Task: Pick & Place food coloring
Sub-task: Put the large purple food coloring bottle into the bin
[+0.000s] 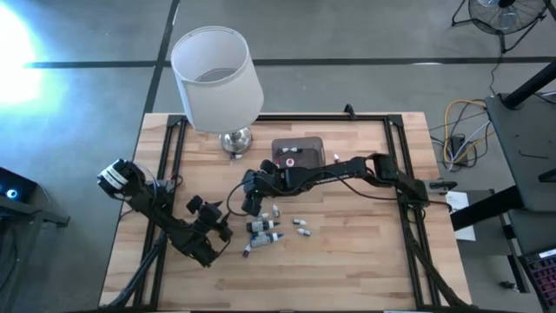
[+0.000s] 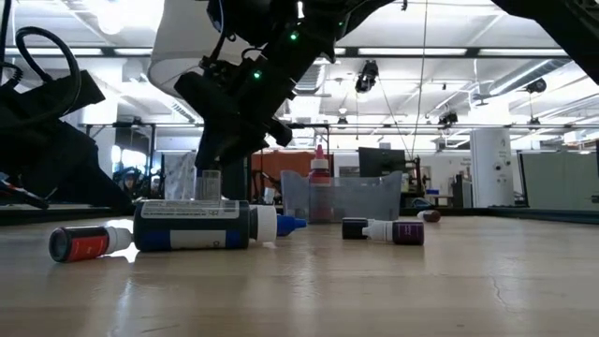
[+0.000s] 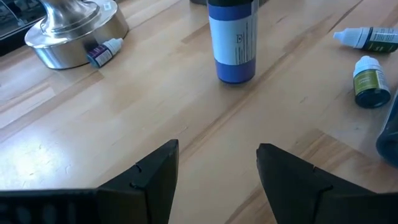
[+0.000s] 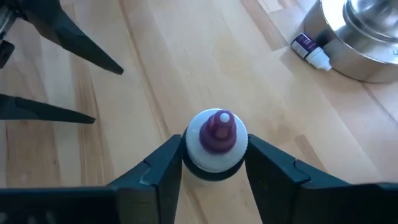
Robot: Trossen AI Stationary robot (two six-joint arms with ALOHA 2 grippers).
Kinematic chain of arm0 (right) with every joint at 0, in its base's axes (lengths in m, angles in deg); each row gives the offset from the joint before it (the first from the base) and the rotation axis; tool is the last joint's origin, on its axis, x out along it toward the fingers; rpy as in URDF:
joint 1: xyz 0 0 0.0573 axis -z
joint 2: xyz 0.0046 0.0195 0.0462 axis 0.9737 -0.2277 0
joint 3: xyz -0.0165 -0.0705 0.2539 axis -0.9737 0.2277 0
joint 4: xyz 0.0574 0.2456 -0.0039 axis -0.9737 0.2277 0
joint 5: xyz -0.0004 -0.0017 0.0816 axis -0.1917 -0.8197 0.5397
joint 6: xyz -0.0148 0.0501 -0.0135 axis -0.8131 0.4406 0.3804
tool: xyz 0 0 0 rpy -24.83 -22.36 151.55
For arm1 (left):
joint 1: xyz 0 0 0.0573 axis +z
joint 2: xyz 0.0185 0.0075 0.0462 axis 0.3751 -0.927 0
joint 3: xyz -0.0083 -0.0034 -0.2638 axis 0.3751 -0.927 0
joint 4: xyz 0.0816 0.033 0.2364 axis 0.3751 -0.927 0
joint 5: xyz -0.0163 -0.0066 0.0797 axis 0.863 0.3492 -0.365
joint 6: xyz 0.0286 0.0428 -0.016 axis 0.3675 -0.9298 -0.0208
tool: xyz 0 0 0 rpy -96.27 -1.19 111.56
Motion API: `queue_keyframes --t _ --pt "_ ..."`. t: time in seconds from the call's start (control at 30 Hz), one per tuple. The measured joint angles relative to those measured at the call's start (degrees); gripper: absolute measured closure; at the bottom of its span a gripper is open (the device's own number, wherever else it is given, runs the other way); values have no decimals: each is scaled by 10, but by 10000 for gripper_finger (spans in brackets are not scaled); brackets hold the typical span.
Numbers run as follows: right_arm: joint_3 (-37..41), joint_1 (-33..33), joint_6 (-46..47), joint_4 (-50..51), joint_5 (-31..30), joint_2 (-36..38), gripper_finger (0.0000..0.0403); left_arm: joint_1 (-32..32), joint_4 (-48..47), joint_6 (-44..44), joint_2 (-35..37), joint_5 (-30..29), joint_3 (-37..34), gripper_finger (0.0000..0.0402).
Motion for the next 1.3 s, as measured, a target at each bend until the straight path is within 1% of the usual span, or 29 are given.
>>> queue_keyframes --t 0.17,0.27,0.67,0.83,1.0,1.07,1.17,1.3 --pt "-3 0 0 -1 0 0 229 0 0 0 0 0 0 207" --pt "-3 2 0 -1 0 1 225 0 0 0 0 -1 0 207" --pt "-3 6 0 7 0 3 290 0 0 0 0 -1 0 207" --pt "-2 6 0 23 -7 16 295 0 0 1 0 -2 0 207" --pt "-2 6 0 82 -30 77 295 0 1 5 0 -2 0 207" --pt "-2 5 6 108 -54 113 295 0 2 6 0 -4 0 207" --pt "14 3 49 169 -115 175 295 0 1 9 0 -7 0 207" --pt "85 -7 147 257 -232 264 295 1 -1 9 0 -11 0 207"
